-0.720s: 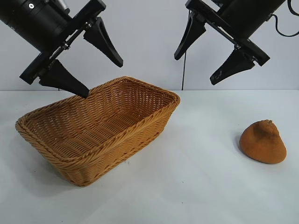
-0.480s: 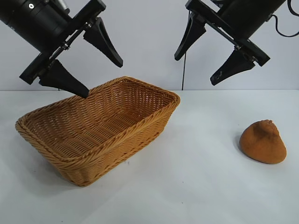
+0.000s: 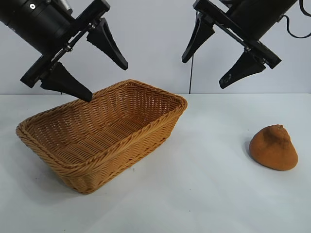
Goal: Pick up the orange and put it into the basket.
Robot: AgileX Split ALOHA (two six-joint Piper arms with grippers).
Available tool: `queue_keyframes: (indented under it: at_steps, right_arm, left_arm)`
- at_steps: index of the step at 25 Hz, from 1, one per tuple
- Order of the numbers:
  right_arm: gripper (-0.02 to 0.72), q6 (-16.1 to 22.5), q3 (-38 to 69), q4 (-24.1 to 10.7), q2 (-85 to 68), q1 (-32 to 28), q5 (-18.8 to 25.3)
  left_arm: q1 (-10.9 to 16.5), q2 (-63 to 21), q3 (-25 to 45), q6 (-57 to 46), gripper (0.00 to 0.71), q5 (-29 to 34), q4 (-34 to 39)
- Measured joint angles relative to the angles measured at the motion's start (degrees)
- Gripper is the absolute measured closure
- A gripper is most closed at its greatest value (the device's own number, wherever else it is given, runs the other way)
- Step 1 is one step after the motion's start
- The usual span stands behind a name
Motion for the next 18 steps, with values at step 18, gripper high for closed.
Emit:
queue_keyframes:
  at_steps: [18]
  right_arm:
    - [0.123,0.0,0.0,-0.05,0.0,0.0,0.0]
  left_arm:
    - [7.35,-10.07,2.21,-11.99,0.149,-0.09,9.98]
